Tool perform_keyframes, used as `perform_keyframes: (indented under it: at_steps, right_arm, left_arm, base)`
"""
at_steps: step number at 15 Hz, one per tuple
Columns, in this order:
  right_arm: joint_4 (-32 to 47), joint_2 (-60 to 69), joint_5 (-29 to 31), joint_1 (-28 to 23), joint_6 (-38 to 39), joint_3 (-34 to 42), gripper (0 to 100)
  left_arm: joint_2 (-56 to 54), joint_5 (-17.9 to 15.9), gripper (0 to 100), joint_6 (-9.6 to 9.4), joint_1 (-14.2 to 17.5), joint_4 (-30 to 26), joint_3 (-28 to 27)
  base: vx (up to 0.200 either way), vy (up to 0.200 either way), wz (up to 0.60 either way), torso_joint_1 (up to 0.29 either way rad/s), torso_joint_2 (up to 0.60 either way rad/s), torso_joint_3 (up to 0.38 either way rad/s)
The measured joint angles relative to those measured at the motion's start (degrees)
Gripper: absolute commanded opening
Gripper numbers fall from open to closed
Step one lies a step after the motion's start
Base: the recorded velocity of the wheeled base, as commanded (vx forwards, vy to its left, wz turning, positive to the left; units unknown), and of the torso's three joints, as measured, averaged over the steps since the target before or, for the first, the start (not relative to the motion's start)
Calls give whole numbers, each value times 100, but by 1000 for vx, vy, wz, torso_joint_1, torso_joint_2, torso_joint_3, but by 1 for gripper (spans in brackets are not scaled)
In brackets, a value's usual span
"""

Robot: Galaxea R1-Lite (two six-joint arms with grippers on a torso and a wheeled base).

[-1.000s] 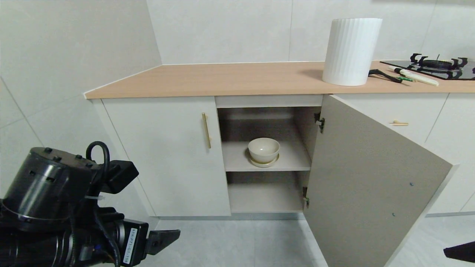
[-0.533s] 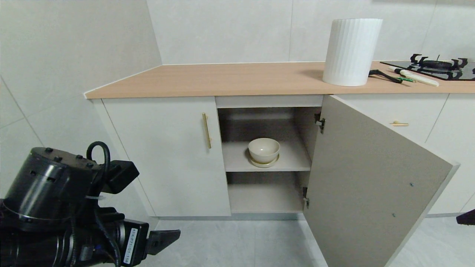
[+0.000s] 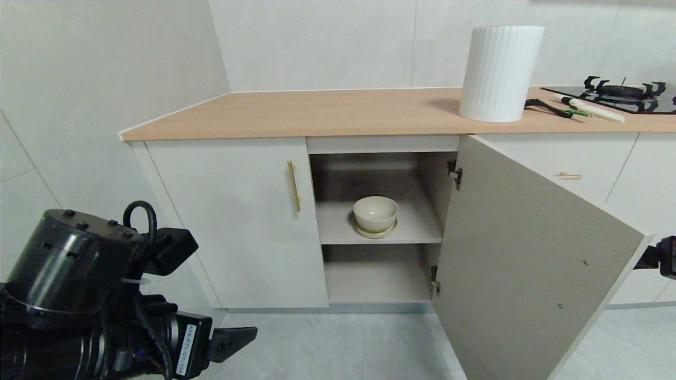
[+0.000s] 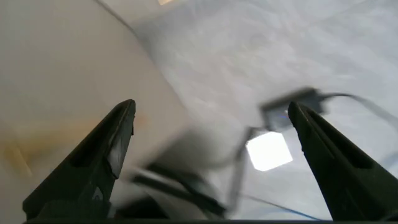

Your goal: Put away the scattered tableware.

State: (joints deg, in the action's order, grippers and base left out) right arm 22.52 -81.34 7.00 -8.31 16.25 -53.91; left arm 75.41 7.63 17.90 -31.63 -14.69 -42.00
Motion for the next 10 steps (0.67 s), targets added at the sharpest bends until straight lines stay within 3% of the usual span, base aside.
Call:
perform_keyframes:
  at_steps: [6,10]
  right_arm:
    - [-557,-610,-7,313,624,55,100]
    - [-594,-697,-5,925,819,239,100]
  left_arm:
    - [0,-2,100,9,0,0,-4]
    - [6,0,100,9,2,0,-1]
  base:
    - [0,0,0,0,0,0]
    - [0,0,0,0,0,0]
